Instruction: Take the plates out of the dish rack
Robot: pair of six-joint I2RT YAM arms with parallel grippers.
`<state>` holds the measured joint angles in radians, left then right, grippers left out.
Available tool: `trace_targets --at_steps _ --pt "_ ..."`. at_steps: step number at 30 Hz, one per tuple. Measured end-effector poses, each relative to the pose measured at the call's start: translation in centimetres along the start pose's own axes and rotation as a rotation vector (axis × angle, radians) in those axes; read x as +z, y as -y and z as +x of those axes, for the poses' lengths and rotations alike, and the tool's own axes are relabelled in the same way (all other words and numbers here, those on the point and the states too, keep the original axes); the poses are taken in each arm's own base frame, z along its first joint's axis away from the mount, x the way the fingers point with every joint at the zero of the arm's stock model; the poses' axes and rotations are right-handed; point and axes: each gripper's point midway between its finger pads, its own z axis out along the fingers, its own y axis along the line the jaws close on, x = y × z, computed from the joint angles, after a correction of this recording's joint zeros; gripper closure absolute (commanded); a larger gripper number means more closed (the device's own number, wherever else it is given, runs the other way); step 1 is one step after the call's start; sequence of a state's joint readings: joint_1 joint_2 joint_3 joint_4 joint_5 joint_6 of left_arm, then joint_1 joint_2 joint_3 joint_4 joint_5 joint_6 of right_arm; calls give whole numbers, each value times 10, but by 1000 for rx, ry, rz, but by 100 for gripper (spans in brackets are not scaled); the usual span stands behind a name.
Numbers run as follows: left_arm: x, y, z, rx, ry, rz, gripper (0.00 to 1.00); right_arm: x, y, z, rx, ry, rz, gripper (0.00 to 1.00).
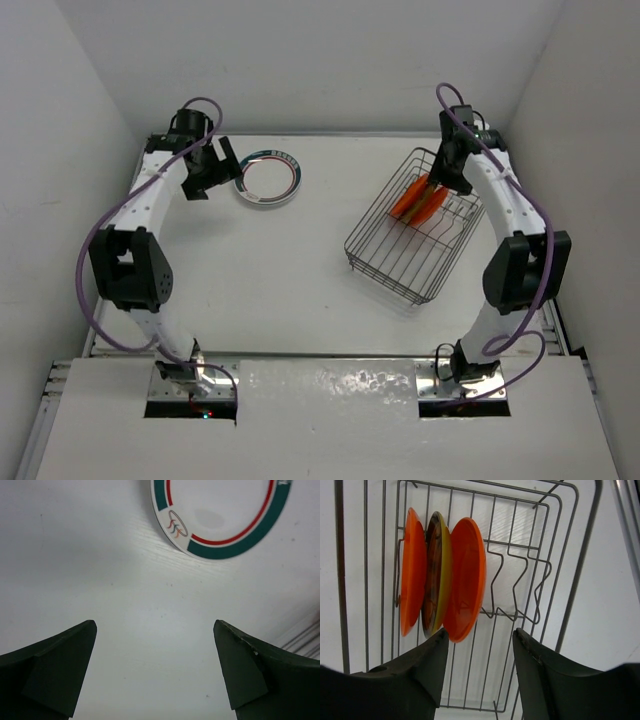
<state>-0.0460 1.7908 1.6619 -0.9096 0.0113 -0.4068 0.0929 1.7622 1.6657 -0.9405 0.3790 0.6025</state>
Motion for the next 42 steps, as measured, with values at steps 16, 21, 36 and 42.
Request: trace_targets --at_steps 16,21,36,42 --pt "-44 12 16 60 30 98 0 59 -1 44 68 -65 74 98" --pt "-45 14 16 64 26 107 0 51 10 34 97 -34 128 100" --pt "-123 173 -21 154 132 764 0 -122 67 -65 214 375 94 100" --pt "-149 268 26 278 26 1075 1 -167 -28 -66 166 464 -571 100"
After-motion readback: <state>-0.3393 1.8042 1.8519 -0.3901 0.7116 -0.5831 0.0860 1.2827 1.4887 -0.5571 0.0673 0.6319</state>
